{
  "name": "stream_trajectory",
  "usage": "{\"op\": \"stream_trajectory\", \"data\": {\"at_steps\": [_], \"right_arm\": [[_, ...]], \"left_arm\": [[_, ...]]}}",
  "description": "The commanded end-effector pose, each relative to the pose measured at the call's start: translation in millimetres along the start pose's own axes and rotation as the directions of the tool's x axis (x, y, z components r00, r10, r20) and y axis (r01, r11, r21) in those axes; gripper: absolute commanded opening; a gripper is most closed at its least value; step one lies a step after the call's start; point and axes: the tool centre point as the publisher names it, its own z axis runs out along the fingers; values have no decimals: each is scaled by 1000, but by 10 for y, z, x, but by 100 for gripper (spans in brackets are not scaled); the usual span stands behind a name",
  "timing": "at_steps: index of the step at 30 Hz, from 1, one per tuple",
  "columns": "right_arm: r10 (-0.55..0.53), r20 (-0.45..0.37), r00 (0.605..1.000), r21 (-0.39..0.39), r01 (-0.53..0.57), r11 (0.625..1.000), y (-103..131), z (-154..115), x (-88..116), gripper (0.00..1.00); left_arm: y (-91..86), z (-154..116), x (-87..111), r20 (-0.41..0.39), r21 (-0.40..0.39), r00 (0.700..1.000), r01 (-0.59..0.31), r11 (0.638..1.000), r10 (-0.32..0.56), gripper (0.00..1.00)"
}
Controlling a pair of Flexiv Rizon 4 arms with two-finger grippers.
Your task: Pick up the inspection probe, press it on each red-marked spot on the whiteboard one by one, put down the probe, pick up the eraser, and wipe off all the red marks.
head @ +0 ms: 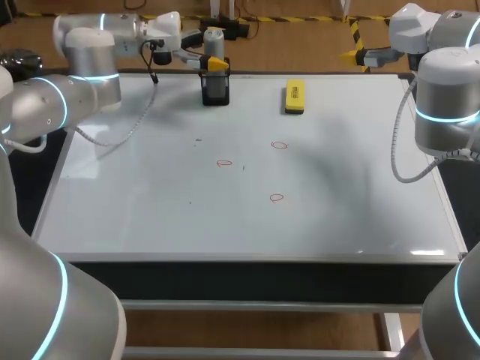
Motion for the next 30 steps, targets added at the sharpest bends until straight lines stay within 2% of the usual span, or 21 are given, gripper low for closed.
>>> {"op": "stream_trajectory", "data": {"at_steps": [1,2,3,4,5,7,8,16,19,24,30], "right_arm": [[0,-1,1000,1,0,1000,2,3,-5,100],[0,-1,1000,1,0,1000,2,3,-5,100],[0,-1,1000,1,0,1000,2,3,-5,100],[0,-1,1000,1,0,1000,2,3,-5,100],[0,-1,1000,1,0,1000,2,3,-5,100],[0,-1,1000,1,0,1000,2,3,-5,100],[0,-1,1000,1,0,1000,2,3,-5,100],[0,-1,1000,1,0,1000,2,3,-5,100],[0,-1,1000,1,0,1000,2,3,-5,100],[0,-1,1000,1,0,1000,2,3,-5,100],[0,-1,1000,1,0,1000,2,3,-5,100]], "left_arm": [[-28,3,76,19,-4,1000,-5,1000,5,78],[-28,4,77,17,-4,1000,-6,1000,6,75],[-29,-2,87,16,1,1000,-7,1000,7,64],[-28,-10,90,15,5,1000,-8,1000,8,49],[-28,-11,90,15,6,1000,-8,1000,8,39],[-28,-15,91,11,7,1000,-11,1000,11,30],[-28,-16,93,10,6,1000,-12,1000,12,0],[-44,-23,115,7,8,1000,-23,1000,23,0],[-101,-16,118,8,10,999,-36,999,36,0],[-260,-26,132,24,11,998,-54,998,54,0],[-541,-50,197,21,7,998,-64,998,63,0]]}}
